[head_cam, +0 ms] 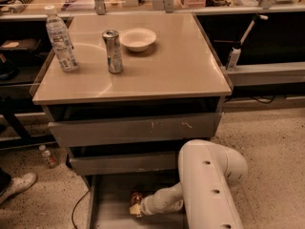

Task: Pick coke can from bottom drawer and place on counter

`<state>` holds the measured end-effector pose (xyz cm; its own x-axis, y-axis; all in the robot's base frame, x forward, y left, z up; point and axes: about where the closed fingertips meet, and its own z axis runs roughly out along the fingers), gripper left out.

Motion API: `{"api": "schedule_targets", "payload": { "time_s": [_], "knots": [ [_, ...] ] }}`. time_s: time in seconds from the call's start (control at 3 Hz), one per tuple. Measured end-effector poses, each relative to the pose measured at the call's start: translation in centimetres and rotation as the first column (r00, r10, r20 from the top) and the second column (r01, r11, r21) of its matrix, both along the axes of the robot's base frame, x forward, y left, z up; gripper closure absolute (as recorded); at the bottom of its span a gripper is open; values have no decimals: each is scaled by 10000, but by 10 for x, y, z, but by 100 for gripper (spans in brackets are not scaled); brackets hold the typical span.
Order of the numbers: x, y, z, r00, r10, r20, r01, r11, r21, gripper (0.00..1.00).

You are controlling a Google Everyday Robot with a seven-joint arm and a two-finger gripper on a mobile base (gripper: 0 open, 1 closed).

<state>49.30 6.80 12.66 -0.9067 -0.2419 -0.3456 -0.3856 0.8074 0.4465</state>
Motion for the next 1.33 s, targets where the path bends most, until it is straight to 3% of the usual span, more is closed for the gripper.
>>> {"api": "schedule_targets", "payload": {
  "time_s": [0.67, 1.0, 1.33],
  "knots": [
    [0, 0, 0, 10000, 0, 0, 0, 10000, 0, 89],
    [0, 0, 0, 10000, 1, 0, -1, 10000, 0, 100],
    [-3, 3, 3, 10000, 1, 31, -1, 10000, -33, 100]
  ]
}}
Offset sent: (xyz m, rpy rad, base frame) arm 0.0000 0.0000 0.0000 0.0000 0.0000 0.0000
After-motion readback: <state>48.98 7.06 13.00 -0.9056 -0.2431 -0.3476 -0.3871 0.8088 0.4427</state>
